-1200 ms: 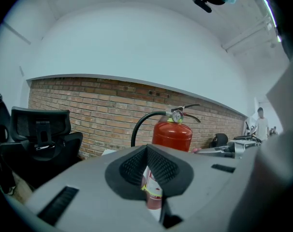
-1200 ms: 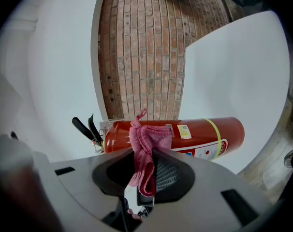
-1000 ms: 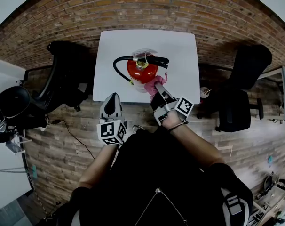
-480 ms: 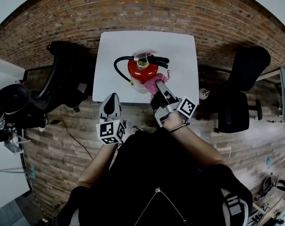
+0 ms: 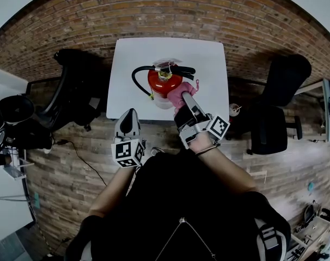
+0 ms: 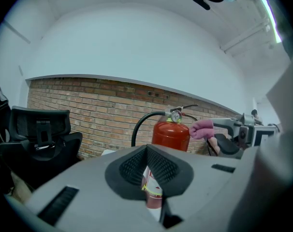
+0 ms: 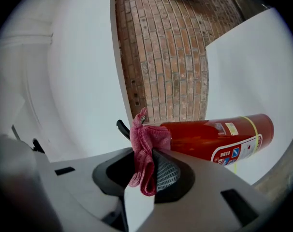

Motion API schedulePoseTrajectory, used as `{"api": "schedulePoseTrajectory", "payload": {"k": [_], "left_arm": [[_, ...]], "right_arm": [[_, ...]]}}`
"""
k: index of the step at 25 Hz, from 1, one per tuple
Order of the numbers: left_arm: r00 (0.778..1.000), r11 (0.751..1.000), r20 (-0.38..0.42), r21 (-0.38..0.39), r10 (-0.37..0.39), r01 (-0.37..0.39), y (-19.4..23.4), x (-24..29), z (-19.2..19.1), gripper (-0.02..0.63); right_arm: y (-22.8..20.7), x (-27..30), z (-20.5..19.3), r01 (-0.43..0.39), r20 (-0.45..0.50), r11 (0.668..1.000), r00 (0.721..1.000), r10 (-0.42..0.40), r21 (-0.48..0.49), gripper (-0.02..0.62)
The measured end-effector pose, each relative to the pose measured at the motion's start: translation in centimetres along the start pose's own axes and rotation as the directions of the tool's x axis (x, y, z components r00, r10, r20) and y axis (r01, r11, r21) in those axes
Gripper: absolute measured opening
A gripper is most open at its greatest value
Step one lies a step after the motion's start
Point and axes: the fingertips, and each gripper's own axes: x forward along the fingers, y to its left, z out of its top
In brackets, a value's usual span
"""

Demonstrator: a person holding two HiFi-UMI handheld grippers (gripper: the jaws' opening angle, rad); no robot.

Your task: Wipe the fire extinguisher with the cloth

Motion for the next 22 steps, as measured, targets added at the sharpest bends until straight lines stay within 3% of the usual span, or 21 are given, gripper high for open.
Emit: {"api": "schedulePoseTrajectory", "payload": {"k": [4,8,10,12,13,14,15,17,18,19,20,22], "left_arm": [[1.000,1.000,-0.004,-0.007,-0.001,0.001,0.2,-0.2,0.0,0.031],[1.000,1.000,0.000,-0.014,0.008,-0.008,0.6,-0.4,-0.2,0.031],[1.000,1.000,0.002,-0.019,0.015,-0.015,1.0,-0.5,-0.3,0.029],[1.000,0.999,-0.002,-0.027,0.023,-0.023,1.3,-0.7,-0.6,0.031],[1.000,0.999,-0.005,-0.031,0.027,-0.027,1.4,-0.8,-0.8,0.031],[1.000,0.999,-0.007,-0.034,0.031,-0.031,1.6,-0.9,-0.9,0.029],[0.999,0.999,-0.009,-0.036,0.034,-0.034,1.7,-0.9,-1.1,0.029],[0.999,0.998,-0.012,-0.039,0.040,-0.040,2.0,-1.0,-1.3,0.031],[0.999,0.998,-0.012,-0.040,0.044,-0.044,2.2,-1.1,-1.4,0.031],[0.999,0.998,-0.013,-0.042,0.048,-0.048,2.3,-1.2,-1.5,0.029],[0.999,0.998,-0.013,-0.043,0.052,-0.053,2.5,-1.3,-1.5,0.031],[0.998,0.997,-0.012,-0.045,0.062,-0.062,2.7,-1.5,-1.7,0.031]], "right_arm": [[2.0,0.3,-0.2,-0.057,-0.039,0.996,0.998,0.055,-0.062,0.106],[3.1,0.2,-1.1,-0.068,-0.133,0.979,0.990,0.043,-0.191,0.106],[3.2,-0.2,-1.9,-0.073,-0.205,0.947,0.979,0.008,-0.312,0.106],[2.8,-0.6,-3.0,-0.087,-0.292,0.873,0.954,-0.066,-0.479,0.106],[2.4,-0.9,-3.7,-0.107,-0.339,0.810,0.934,-0.118,-0.576,0.106],[1.8,-1.1,-4.4,-0.136,-0.381,0.724,0.906,-0.185,-0.677,0.106],[0.9,-1.4,-5.1,-0.176,-0.412,0.611,0.871,-0.268,-0.771,0.105],[-1.3,-2.1,-6.5,-0.292,-0.424,0.334,0.788,-0.447,-0.896,0.106],[-2.5,-2.4,-7.2,-0.361,-0.412,0.201,0.748,-0.521,-0.911,0.106],[-3.6,-2.7,-7.8,-0.424,-0.394,0.092,0.713,-0.580,-0.901,0.105],[-4.8,-2.9,-8.1,-0.474,-0.374,0.008,0.684,-0.626,-0.880,0.105],[-7.4,-3.4,-8.5,-0.551,-0.332,-0.110,0.637,-0.695,-0.827,0.104]]}}
